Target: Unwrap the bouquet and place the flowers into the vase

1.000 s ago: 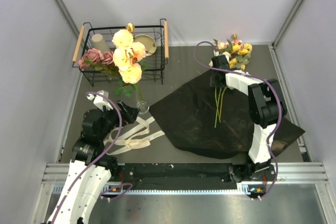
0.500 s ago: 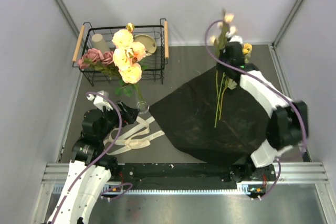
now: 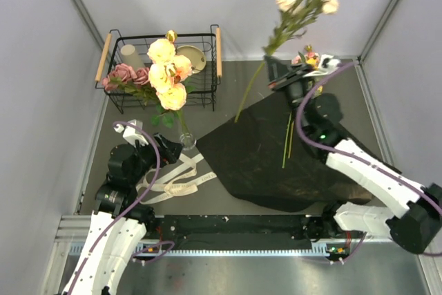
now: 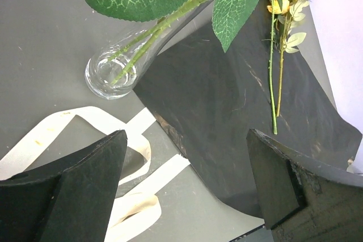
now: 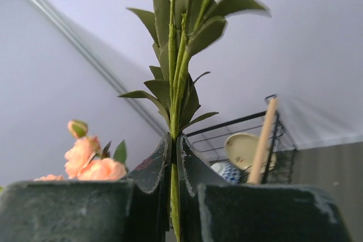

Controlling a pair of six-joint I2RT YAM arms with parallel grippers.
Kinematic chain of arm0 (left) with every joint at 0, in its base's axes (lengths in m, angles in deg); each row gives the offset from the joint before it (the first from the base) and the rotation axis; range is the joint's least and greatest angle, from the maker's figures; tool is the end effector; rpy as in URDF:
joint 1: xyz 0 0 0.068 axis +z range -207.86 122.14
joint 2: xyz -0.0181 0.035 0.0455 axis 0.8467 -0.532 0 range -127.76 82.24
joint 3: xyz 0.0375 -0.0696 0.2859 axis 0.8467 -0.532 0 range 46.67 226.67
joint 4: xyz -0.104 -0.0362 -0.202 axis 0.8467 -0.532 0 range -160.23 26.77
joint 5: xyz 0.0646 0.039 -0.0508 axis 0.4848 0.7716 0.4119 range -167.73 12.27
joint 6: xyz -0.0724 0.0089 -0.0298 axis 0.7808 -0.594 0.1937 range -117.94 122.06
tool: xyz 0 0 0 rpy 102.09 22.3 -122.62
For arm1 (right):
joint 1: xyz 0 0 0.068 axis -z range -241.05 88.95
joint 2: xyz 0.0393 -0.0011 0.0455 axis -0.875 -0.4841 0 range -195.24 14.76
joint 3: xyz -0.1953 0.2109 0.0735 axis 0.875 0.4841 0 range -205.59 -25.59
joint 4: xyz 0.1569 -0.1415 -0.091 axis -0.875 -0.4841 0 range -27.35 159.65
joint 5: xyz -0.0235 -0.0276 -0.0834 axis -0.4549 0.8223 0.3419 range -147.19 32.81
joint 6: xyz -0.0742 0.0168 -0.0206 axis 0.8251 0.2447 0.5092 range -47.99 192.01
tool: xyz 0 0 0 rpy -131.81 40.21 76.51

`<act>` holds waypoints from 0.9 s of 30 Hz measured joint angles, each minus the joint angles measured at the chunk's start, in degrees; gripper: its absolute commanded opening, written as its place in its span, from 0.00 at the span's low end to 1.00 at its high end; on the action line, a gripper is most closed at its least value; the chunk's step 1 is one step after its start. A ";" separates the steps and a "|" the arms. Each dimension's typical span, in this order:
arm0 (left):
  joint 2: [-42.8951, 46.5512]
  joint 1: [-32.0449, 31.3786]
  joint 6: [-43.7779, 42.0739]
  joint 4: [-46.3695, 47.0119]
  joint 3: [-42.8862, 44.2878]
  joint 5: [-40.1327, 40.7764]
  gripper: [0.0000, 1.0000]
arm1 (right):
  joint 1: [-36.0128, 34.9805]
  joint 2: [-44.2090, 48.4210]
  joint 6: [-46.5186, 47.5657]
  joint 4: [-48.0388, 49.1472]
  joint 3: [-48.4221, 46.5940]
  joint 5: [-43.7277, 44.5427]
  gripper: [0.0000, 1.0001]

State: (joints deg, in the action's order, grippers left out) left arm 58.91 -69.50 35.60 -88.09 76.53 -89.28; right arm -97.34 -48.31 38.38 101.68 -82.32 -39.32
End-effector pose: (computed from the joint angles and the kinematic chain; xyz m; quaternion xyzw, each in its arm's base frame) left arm 0.0866 -0.0317 0.2672 -0.0952 0.8031 -0.2991 0.5065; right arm 0.1980 0.1197 0.4671 0.1193 0.5286 0.4115 0.7328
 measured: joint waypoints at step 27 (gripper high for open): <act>1.49 0.00 1.03 -2.91 0.00 0.94 0.92 | -28.48 -36.63 34.12 42.27 -18.71 20.46 0.00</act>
State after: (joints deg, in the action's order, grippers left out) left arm 60.40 -69.50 36.63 -91.00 76.53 -88.34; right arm -125.82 -84.94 72.50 143.95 -101.03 -18.87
